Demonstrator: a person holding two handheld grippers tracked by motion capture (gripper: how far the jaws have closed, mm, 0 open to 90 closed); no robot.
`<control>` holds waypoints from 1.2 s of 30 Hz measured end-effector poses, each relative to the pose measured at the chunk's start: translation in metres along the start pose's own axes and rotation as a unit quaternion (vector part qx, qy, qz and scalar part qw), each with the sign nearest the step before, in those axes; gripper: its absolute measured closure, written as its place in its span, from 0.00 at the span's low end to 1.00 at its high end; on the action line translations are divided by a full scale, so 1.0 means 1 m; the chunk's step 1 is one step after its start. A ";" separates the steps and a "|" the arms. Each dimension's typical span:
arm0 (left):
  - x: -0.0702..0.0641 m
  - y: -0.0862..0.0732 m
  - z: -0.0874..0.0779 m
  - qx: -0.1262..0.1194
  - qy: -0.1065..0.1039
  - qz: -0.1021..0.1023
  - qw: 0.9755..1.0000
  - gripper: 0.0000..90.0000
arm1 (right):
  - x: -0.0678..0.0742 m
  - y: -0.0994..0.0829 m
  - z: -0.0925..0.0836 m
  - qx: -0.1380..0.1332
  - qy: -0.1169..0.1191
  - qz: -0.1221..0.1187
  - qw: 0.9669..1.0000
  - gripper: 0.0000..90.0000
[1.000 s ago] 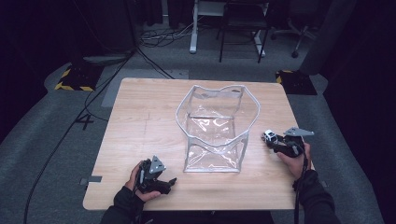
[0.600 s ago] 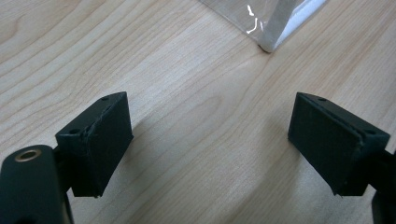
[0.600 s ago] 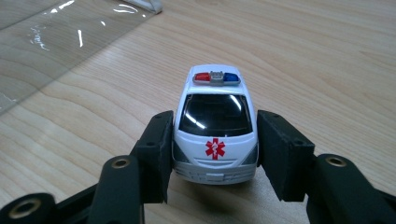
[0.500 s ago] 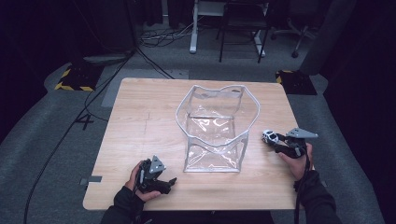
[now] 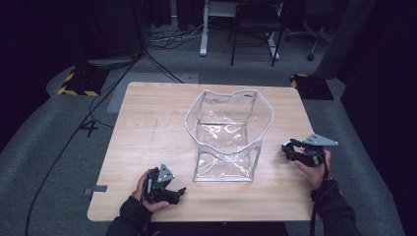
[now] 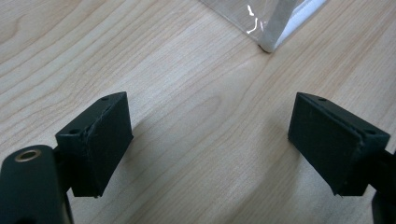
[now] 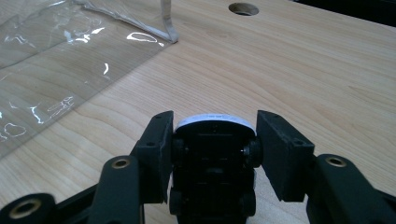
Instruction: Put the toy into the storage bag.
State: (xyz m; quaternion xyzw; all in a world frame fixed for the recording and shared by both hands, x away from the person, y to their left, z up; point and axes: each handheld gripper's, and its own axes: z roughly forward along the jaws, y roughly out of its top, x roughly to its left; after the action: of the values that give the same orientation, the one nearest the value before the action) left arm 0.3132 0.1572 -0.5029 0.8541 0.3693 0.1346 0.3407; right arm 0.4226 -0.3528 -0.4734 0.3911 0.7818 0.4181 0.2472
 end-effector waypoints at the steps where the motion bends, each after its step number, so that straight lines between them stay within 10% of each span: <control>1: 0.000 0.000 0.000 0.000 0.000 0.000 1.000 0.15 | 0.000 0.000 0.000 -0.001 -0.001 -0.002 1.000 0.54; 36: 0.000 0.000 0.000 0.001 -0.001 -0.001 1.000 0.15 | 0.000 0.032 -0.025 -0.053 -0.007 0.000 0.999 0.54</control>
State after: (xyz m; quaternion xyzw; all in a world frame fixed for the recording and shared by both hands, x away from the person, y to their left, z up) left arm 0.3134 0.1574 -0.5028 0.8543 0.3696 0.1331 0.3404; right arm 0.4178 -0.3538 -0.4331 0.3806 0.7568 0.4562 0.2725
